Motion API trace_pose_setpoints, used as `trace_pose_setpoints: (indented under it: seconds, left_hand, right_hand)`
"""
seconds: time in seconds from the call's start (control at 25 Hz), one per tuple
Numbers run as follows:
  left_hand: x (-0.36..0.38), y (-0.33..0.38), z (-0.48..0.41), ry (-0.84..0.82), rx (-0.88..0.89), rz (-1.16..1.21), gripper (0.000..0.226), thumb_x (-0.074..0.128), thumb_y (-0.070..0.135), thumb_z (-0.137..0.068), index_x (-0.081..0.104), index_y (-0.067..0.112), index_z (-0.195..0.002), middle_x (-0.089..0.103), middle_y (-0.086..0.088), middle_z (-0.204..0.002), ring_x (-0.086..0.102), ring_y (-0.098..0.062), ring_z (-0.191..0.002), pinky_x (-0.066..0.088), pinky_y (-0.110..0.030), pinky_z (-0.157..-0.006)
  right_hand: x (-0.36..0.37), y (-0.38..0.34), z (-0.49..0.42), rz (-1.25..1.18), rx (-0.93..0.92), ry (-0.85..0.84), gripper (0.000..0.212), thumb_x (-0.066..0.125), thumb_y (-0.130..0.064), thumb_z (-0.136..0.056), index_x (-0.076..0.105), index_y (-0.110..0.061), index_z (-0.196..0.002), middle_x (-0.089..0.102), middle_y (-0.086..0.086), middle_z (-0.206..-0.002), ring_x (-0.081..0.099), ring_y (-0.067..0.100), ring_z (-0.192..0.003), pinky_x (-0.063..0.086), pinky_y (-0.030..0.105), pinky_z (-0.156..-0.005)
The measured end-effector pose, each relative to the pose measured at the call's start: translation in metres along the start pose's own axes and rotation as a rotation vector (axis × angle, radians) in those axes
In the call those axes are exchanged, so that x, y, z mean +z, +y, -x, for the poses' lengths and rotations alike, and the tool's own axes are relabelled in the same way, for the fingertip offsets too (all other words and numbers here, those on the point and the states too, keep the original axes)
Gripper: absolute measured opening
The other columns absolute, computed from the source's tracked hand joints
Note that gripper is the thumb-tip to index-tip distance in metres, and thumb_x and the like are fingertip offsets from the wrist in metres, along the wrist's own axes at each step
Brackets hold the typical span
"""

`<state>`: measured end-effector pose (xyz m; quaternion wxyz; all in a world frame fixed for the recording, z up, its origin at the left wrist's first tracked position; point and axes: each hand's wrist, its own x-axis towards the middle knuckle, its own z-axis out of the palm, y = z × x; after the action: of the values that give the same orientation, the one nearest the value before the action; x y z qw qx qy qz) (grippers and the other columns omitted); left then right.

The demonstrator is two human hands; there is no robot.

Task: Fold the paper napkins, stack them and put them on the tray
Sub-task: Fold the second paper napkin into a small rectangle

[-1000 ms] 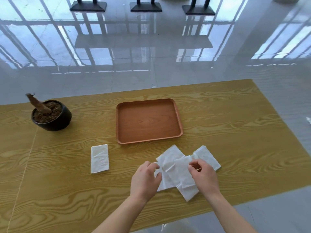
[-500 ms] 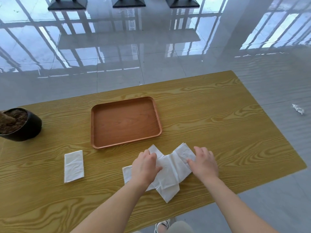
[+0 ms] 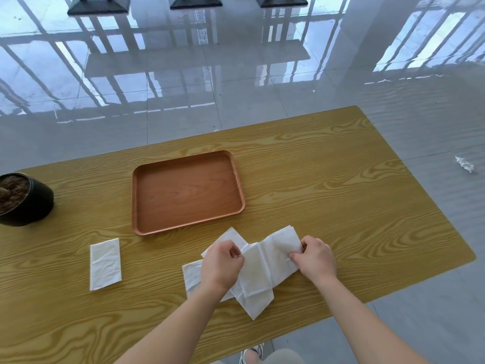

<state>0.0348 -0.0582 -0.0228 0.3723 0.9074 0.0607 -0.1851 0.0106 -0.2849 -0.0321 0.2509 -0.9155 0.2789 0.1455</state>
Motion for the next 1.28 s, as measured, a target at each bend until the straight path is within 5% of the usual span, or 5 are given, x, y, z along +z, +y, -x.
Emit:
trace_pose_setpoints:
  seconds: [0.32,0.56,0.8,1.04,1.28]
  left_hand:
    - [-0.031,-0.013,0.019,0.006,-0.168,0.577,0.007,0.072,0.011,-0.081,0.067,0.015,-0.078,0.064,0.004,-0.064,0.055,-0.010,-0.059,0.048,-0.028,-0.059]
    - [-0.078,-0.057,0.044,0.174,-0.220,0.780,0.014,0.068,0.003,-0.087,0.072,0.015,-0.093,0.078,-0.005,-0.081,0.073,-0.017,-0.072,0.058,-0.032,-0.062]
    - [-0.123,-0.136,0.076,0.368,-0.290,0.643,0.019,0.067,0.004,-0.084,0.074,0.022,-0.085,0.077,-0.001,-0.076,0.070,-0.019,-0.072,0.056,-0.040,-0.066]
    - [-0.150,-0.195,0.088,0.460,-0.421,0.411,0.015,0.069,0.015,-0.084,0.071,0.029,-0.086,0.074,0.008,-0.075,0.070,-0.011,-0.075,0.058,-0.034,-0.070]
    - [-0.154,-0.227,0.088,0.472,-0.439,0.236,0.014,0.067,0.021,-0.088,0.070,0.025,-0.101,0.068,0.014,-0.080,0.063,-0.004,-0.076,0.052,-0.030,-0.067]
  right_hand:
    - [-0.024,-0.010,0.021,-0.488,0.014,-0.052,0.019,0.079,-0.024,-0.077,0.062,-0.016,-0.071,0.064,-0.006,-0.063,0.058,0.014,-0.060,0.046,0.034,-0.058]
    - [-0.003,-0.064,0.048,-0.742,-0.082,-0.309,0.007,0.077,-0.010,-0.082,0.073,-0.015,-0.085,0.078,0.004,-0.084,0.074,0.022,-0.078,0.059,0.034,-0.065]
    - [0.060,-0.126,0.088,-0.564,-0.201,-0.460,0.004,0.071,-0.009,-0.085,0.069,-0.011,-0.082,0.071,0.000,-0.071,0.068,0.013,-0.061,0.054,0.030,-0.053]
    - [0.109,-0.164,0.124,-0.389,-0.254,-0.519,0.006,0.068,-0.010,-0.082,0.069,-0.016,-0.083,0.073,0.003,-0.074,0.073,0.024,-0.056,0.056,0.034,-0.045]
    - [0.142,-0.170,0.142,-0.248,-0.190,-0.526,0.009,0.071,-0.022,-0.085,0.066,-0.014,-0.085,0.073,0.006,-0.083,0.074,0.024,-0.064,0.063,0.044,-0.057]
